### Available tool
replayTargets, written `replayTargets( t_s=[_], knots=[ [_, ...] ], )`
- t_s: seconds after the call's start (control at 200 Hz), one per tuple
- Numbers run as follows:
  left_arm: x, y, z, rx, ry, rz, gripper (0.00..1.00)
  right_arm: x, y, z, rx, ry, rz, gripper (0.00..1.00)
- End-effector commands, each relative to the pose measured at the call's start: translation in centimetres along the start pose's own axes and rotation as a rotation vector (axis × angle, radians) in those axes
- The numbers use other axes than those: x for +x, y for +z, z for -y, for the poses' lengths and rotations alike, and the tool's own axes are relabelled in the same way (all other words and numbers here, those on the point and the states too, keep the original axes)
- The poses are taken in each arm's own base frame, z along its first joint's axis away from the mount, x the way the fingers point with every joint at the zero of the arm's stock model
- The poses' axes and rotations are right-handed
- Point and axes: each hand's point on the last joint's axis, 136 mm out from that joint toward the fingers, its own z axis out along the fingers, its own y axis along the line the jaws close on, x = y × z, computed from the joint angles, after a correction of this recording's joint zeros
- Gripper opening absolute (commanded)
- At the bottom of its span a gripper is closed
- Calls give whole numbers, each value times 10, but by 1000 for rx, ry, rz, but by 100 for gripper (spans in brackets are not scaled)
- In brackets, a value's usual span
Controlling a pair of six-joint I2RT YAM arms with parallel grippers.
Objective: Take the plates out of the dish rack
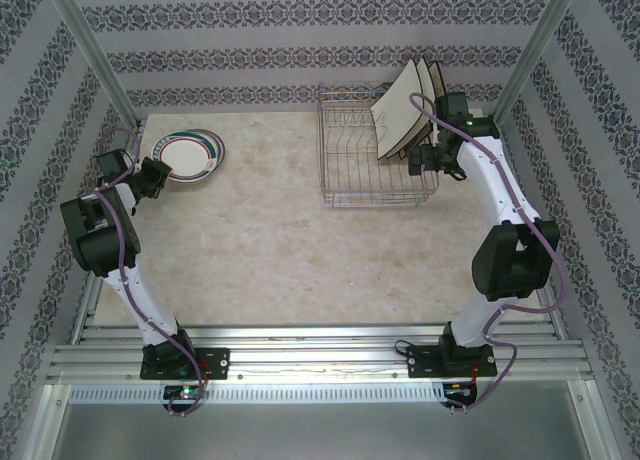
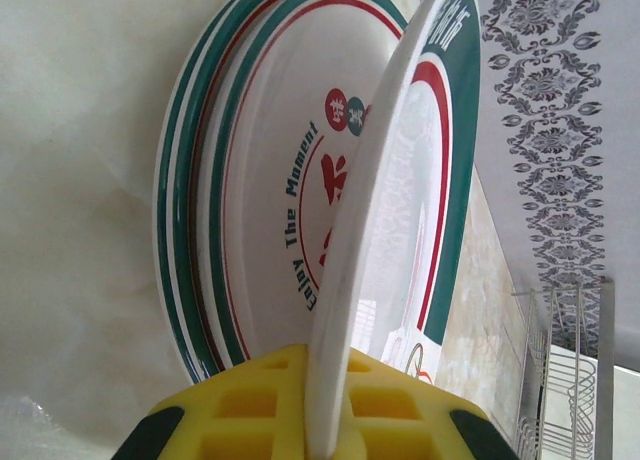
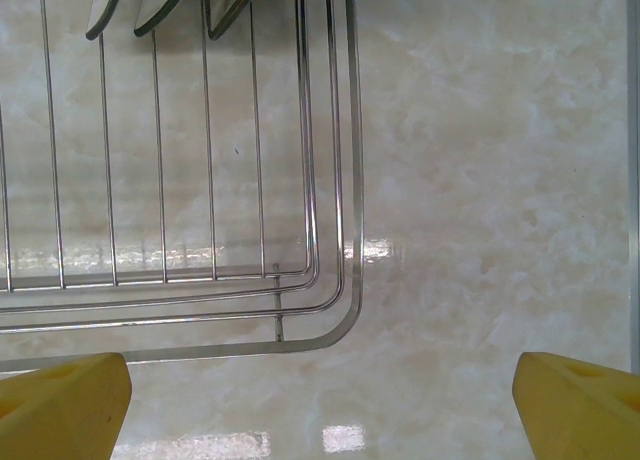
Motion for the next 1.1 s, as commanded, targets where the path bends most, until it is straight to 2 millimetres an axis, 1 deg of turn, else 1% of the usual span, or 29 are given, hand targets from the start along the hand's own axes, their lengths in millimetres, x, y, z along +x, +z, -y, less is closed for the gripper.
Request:
replayTargets(
  t_s=[0.0,0.18,0.28,0.505,0.61,0.779,0.824,1.094],
  knots=[
    [-13,2,-5,-14,26,30,0,1,3,-4,-19,-7,1,98],
    [-14,8,-10,-21,19,21,5,-2,1,-10,-22,-20,5,98],
    [-13,12,-12,-28,18,6,10,-3,2,-11,-20,-24,6,98],
    [-4,24,-9,-30,29,-39,18,-4,4,-15,-18,-34,4,98],
    [3,28,-7,-72,59,-73,23,-7,2,-18,-18,-44,7,98],
    [10,21,-2,-210,181,-126,33,-11,0,-22,-24,-49,17,98],
    [9,18,0,-247,217,-132,36,-11,0,-22,-24,-50,18,98],
    [11,0,-7,-419,356,-193,48,-10,5,-27,-33,-53,16,98]
  ],
)
